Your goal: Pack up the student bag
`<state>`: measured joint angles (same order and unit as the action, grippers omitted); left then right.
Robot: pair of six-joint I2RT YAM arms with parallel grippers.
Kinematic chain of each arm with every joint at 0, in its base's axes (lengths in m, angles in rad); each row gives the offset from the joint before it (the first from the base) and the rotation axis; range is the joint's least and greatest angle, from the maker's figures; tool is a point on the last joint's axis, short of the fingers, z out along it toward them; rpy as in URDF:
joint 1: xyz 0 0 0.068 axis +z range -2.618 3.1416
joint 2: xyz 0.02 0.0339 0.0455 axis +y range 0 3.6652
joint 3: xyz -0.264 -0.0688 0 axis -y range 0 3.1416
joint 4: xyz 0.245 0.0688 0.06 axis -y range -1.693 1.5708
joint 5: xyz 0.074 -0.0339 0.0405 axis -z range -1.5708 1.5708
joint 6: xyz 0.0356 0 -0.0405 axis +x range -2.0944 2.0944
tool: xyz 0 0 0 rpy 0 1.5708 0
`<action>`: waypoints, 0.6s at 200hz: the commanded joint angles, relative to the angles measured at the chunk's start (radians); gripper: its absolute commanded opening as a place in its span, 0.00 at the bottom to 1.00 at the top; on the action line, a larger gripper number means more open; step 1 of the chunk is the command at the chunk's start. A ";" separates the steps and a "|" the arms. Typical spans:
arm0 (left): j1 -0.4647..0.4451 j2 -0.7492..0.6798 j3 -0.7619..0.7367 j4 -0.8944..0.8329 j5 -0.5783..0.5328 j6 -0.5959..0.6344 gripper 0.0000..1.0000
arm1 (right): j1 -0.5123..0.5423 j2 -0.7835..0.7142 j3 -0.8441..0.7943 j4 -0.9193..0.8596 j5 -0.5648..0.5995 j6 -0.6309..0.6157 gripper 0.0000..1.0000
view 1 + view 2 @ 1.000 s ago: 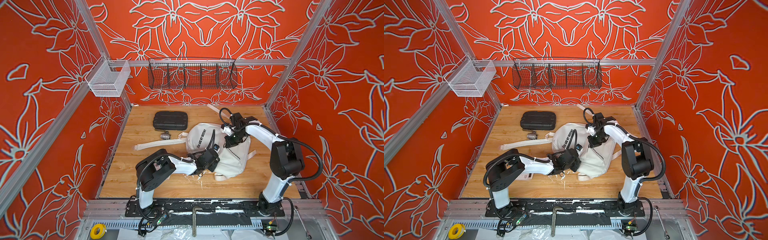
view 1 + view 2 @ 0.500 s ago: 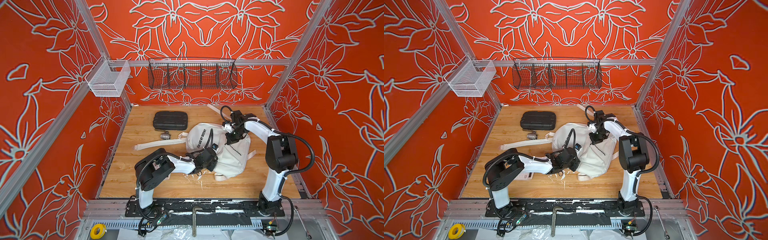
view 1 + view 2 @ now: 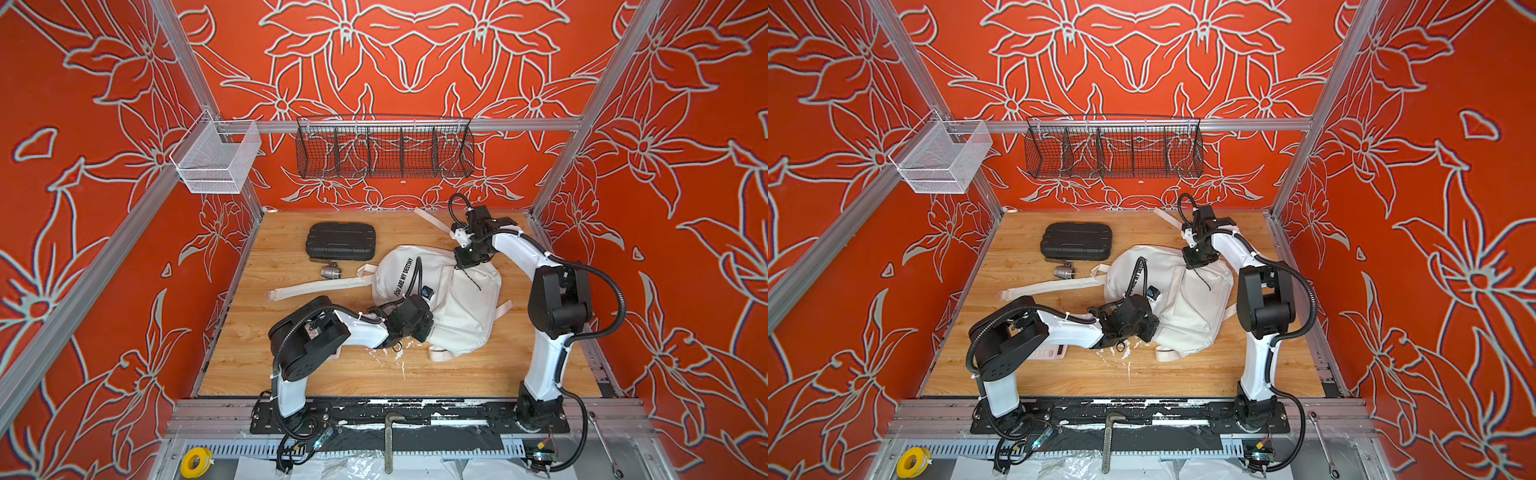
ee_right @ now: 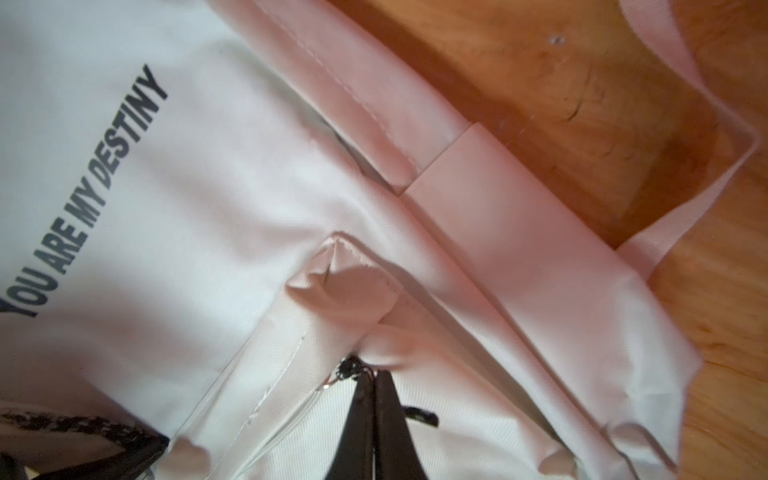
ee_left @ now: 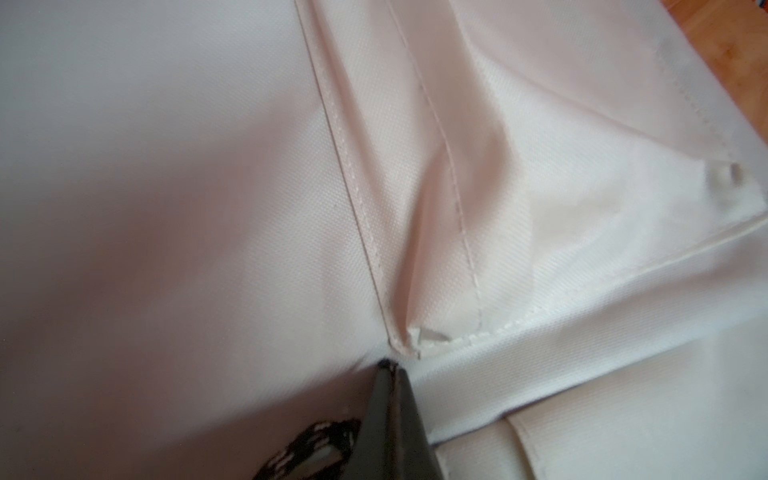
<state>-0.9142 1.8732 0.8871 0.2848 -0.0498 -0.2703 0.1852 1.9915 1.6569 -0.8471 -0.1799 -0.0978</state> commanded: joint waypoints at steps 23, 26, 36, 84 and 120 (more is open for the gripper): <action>0.004 0.099 -0.093 -0.342 0.034 -0.025 0.00 | -0.031 0.058 0.107 0.076 0.178 0.027 0.00; 0.003 0.097 -0.091 -0.344 0.034 -0.026 0.00 | -0.031 0.059 0.109 0.076 0.176 0.029 0.00; 0.003 0.090 -0.084 -0.350 0.033 -0.023 0.00 | -0.030 0.058 0.110 0.072 0.173 0.037 0.00; 0.003 -0.010 0.063 -0.455 0.027 0.039 0.11 | -0.026 -0.050 0.067 0.045 0.088 0.145 0.16; 0.004 -0.123 0.184 -0.483 0.010 0.077 0.41 | -0.026 -0.203 -0.022 0.056 0.086 0.234 0.33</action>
<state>-0.9108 1.8198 1.0187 -0.0254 -0.0395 -0.2340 0.1623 1.9141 1.6806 -0.8131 -0.1120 0.0399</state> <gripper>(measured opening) 0.356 0.261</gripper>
